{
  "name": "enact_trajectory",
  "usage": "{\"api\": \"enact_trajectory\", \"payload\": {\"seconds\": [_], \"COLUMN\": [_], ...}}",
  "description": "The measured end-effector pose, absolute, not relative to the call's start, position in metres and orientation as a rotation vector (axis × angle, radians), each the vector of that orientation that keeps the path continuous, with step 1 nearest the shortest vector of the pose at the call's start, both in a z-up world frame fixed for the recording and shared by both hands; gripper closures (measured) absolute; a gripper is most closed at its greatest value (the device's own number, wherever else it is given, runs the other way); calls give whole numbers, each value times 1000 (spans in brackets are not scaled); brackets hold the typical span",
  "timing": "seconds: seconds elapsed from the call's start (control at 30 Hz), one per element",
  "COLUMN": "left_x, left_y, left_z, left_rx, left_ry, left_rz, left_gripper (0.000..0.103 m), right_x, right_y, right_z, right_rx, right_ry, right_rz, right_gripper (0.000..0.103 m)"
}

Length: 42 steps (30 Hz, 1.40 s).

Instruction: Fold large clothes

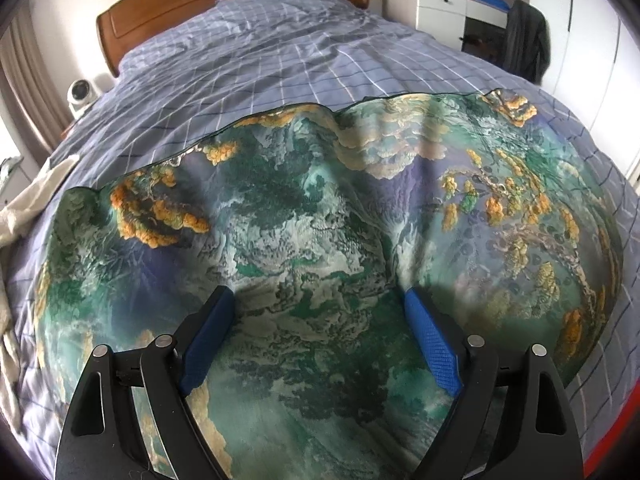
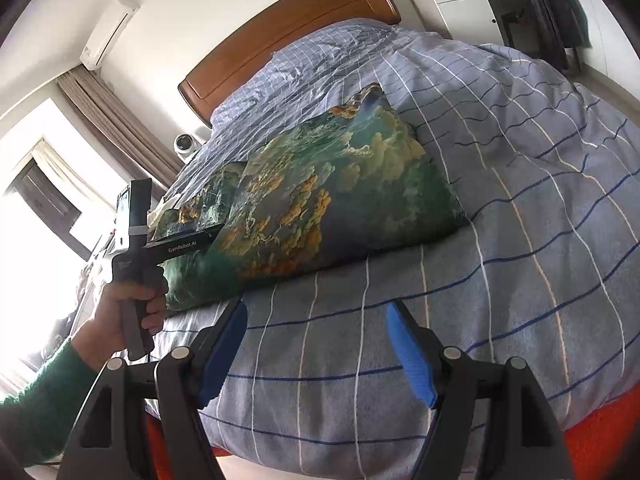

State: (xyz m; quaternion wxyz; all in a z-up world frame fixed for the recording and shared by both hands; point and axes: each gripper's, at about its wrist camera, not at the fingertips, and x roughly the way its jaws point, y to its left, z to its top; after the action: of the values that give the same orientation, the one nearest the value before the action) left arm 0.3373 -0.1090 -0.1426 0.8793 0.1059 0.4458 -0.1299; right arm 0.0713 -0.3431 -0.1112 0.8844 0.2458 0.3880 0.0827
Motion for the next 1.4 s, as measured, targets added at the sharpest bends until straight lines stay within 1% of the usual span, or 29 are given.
{"api": "enact_trajectory", "payload": {"seconds": [0.37,0.57,0.7,0.8,0.93,1.0,1.1,1.13,1.23,1.33,1.37,1.4], "left_x": [319,280,279,279,275,279,290,290,287,289,290,291], "left_y": [-104,-101,-105,-102,-89,-83,-88,-93,-105,-99,-97,-96], "left_z": [-141,-140,-157,-152,-126,-123,-137,-144,-158,-162,-162,-160], "left_rx": [204,185,212,201,135,95,93,118,193,151,145,146], "left_ry": [921,901,893,903,905,905,923,921,897,905,910,919], "left_rz": [-263,-282,-276,-292,-346,-332,-310,-302,-283,-300,-310,-322], "left_gripper": [16,15,14,13,14,14,13,11,8,7,7,7], "right_x": [72,67,74,85,98,107,137,143,163,172,175,176], "right_y": [-330,-332,-330,-332,-359,-373,-387,-390,-397,-403,-402,-399], "right_z": [-112,-112,-122,-130,-134,-140,-164,-169,-185,-198,-197,-194], "right_rx": [500,505,506,504,633,705,836,866,973,1086,1088,1058], "right_ry": [812,802,827,836,820,808,835,834,793,749,737,734], "right_rz": [204,201,199,175,116,95,84,83,38,-33,-45,-55], "right_gripper": [29,29,29,29,28,23,23,23,23,23,32,56]}}
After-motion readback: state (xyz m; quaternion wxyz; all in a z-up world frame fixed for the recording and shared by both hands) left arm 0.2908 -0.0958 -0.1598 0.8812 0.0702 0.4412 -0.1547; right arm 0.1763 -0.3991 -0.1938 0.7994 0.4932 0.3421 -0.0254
